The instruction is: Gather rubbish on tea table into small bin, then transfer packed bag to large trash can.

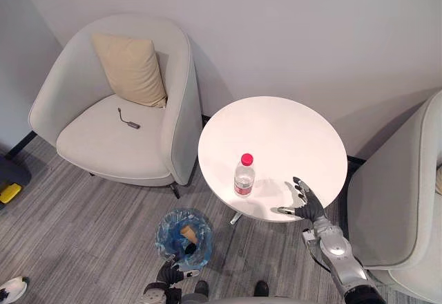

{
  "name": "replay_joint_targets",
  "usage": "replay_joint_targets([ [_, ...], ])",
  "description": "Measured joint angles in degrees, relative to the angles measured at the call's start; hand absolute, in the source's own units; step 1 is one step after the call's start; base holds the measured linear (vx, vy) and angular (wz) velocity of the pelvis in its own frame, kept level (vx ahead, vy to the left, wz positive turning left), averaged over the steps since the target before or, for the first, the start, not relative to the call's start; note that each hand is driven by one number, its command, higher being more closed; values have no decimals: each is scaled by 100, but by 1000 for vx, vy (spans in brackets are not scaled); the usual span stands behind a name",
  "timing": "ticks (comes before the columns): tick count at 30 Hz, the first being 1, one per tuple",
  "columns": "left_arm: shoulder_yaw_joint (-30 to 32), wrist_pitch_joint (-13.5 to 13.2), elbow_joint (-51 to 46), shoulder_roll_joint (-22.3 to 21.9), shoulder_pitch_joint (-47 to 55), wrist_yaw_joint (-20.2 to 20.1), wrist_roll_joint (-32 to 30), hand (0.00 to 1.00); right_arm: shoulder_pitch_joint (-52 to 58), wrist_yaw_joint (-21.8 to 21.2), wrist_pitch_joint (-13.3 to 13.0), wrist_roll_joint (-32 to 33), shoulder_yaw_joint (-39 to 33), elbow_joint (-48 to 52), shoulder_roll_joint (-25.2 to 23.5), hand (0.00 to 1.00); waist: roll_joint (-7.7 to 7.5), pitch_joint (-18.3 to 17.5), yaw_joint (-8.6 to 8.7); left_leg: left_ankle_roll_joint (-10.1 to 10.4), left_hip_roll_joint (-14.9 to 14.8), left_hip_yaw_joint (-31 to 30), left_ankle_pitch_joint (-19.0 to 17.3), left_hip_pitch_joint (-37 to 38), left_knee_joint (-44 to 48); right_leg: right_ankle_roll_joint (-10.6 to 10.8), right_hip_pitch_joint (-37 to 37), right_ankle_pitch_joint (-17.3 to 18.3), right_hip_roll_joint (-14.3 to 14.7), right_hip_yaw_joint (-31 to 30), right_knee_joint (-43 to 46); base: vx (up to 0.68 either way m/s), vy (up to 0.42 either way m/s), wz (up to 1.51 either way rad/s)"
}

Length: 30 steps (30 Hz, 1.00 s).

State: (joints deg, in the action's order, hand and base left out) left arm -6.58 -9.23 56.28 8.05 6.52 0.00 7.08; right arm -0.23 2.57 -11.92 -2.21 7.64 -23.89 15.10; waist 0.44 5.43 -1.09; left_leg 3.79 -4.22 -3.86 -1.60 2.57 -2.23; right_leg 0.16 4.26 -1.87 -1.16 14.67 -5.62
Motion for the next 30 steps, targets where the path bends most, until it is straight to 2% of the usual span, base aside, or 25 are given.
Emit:
replay_joint_targets([
  [4,4,-6,-5,-2,-2,1,7,0,-206,14,-1,39,172,-110,-5,0,4,3,-60,-1,9,-82,2,-53,13,0,-6,0,-6,95,-1,-35,5,10],
  [6,19,-11,-12,-15,-25,2,7,0,-300,34,4,59,201,-261,-9,0,7,8,-169,-1,13,-117,21,-104,12,0,-41,0,-9,129,-1,-40,3,11],
  [9,75,-14,-17,-48,-27,3,11,0,-524,105,25,65,246,-462,-9,0,13,33,-198,5,24,-270,69,-195,4,0,-67,1,-12,267,-1,-30,-5,24],
  [12,205,-17,-33,-114,-40,8,16,0,-758,113,102,165,298,-548,-7,0,29,69,-298,7,26,-302,80,-208,1,0,-67,1,-11,297,-1,-24,2,7],
  [19,239,-40,-189,-109,-59,10,134,0,-1430,262,122,296,417,-949,-8,0,39,333,-338,23,41,-564,245,-393,-96,-2,-170,0,-15,555,0,-37,-4,18],
  [22,224,-123,-250,-131,-99,11,142,0,-1649,277,124,461,425,-1116,-9,0,64,452,-485,25,44,-592,248,-415,-86,-2,-172,0,-14,583,0,-18,6,8],
  [27,222,-138,-300,-157,-163,14,253,0,-2024,317,123,634,469,-1177,-24,0,143,637,-591,30,54,-684,285,-555,-71,-3,-271,3,-21,672,28,-15,12,10],
  [28,222,-138,-303,-161,-173,16,253,0,-2099,353,123,669,471,-1211,-33,100,155,654,-596,33,59,-708,299,-590,-70,-4,-288,3,-23,708,28,-17,9,19],
  [30,218,-137,-353,-165,-173,21,262,0,-2304,391,124,738,527,-1338,-61,100,168,703,-617,36,63,-709,317,-624,-70,-4,-316,4,-26,726,40,-6,16,9],
])
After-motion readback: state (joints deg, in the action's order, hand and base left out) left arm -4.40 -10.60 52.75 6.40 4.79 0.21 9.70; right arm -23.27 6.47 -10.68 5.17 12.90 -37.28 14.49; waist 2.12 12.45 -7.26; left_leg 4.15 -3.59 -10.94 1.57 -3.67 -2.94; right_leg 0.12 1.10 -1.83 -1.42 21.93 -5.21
